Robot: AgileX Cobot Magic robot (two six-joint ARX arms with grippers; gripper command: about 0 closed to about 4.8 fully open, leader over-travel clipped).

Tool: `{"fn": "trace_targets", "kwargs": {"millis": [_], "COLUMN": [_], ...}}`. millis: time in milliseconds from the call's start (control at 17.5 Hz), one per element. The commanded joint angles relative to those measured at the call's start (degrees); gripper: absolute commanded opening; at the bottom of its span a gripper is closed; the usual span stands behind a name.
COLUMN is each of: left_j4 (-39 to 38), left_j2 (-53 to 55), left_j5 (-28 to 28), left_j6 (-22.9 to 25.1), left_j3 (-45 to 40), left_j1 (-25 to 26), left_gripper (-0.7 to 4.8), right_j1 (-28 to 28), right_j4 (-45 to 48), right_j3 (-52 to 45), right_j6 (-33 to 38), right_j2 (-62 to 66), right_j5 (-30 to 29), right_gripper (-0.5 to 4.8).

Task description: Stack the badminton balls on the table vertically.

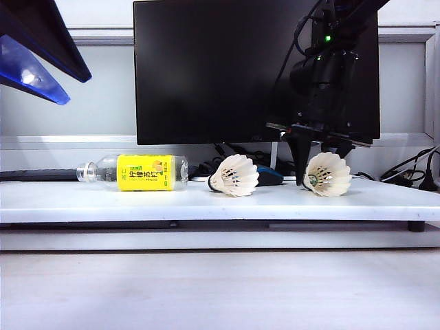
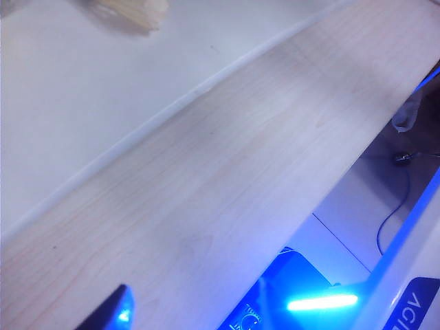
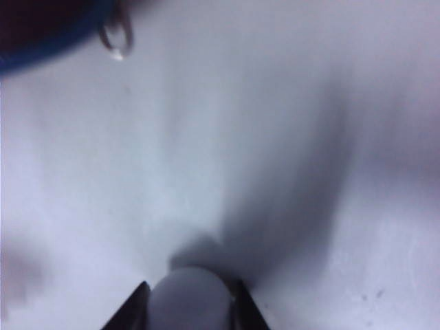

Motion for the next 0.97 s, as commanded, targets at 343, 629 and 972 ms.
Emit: {"fn": "trace_targets", "kwargs": {"millis": [343, 629, 972], "left_j4": [0.42, 0.42, 0.39], "left_j2": [0.00, 0.00, 0.00], "left_j5": [0.02, 0.02, -0.02], "left_j6": [0.26, 0.26, 0.55], "left_j3": [0.37, 0.37, 0.37], "left_j1": [0.00, 0.00, 0.00], "left_gripper": [2.47, 2.47, 2.47], "right_j1": [0.20, 0.20, 0.37], "right_j4": [7.08, 13.00, 21.11], "right_j3": [0.28, 0.28, 0.02], "right_j6": [-0.50, -2.29, -2.67], "right_j2": [-3.85, -10.45, -18.64], "right_j5": [0.13, 4.02, 8.68], "right_gripper": [1.12, 1.12, 1.12]}}
